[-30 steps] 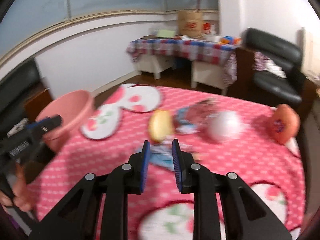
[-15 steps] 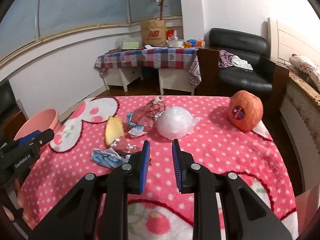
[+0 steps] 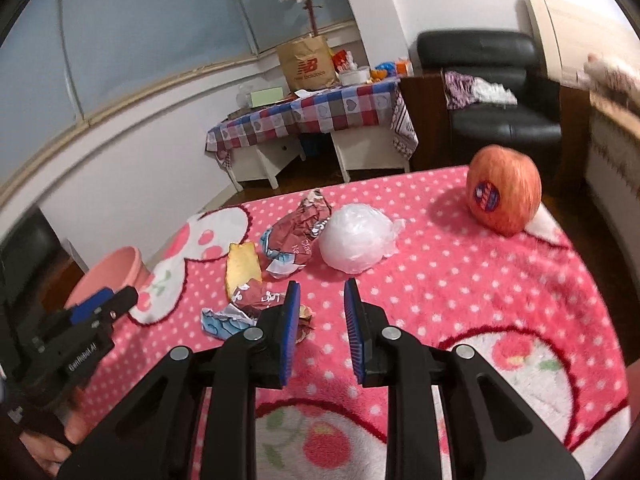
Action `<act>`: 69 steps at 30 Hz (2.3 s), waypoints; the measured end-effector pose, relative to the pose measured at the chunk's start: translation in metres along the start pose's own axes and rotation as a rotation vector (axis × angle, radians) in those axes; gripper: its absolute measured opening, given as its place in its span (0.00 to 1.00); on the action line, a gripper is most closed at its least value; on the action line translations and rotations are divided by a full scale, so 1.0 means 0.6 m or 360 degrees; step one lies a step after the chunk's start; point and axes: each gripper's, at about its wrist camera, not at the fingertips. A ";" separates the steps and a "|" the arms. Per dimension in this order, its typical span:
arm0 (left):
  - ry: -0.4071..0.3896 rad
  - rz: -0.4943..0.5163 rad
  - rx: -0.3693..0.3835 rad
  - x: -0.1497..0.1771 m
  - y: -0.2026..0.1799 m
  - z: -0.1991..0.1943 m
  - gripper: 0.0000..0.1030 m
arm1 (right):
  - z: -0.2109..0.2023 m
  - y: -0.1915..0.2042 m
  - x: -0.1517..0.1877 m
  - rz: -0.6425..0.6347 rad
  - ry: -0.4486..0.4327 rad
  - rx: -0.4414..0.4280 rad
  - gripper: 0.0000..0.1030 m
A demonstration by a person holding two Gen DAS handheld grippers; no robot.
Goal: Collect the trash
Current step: 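Move both tools back over the table toward the crumpled foil wrappers, then grasp a foil wrapper with the left tool while the right tool grasps another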
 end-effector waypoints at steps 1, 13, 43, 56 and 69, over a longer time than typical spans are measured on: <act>0.0000 0.0001 0.0007 0.000 0.000 -0.001 0.43 | 0.001 -0.004 0.001 0.0021 0.0003 -0.0009 0.22; -0.0005 0.0002 -0.0002 0.000 0.000 -0.004 0.50 | -0.019 0.025 -0.002 -0.0094 -0.0103 -0.0099 0.22; 0.0237 0.0110 0.0464 -0.021 -0.009 0.008 0.56 | 0.024 -0.033 0.021 0.0126 0.0220 -0.0340 0.22; 0.0369 0.0394 0.0638 -0.004 -0.070 0.057 0.57 | 0.031 -0.037 0.028 0.0092 0.0314 -0.0340 0.41; 0.0588 0.0490 0.0758 0.025 -0.096 0.110 0.10 | 0.042 -0.039 0.004 -0.0005 0.0311 -0.0316 0.41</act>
Point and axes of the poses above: each gripper's, at about its wrist camera, not at the fingertips, and z roughly the way its jaws point, y to its left, x to its underside, and after that the axes turned 11 degrees about -z, right-handed
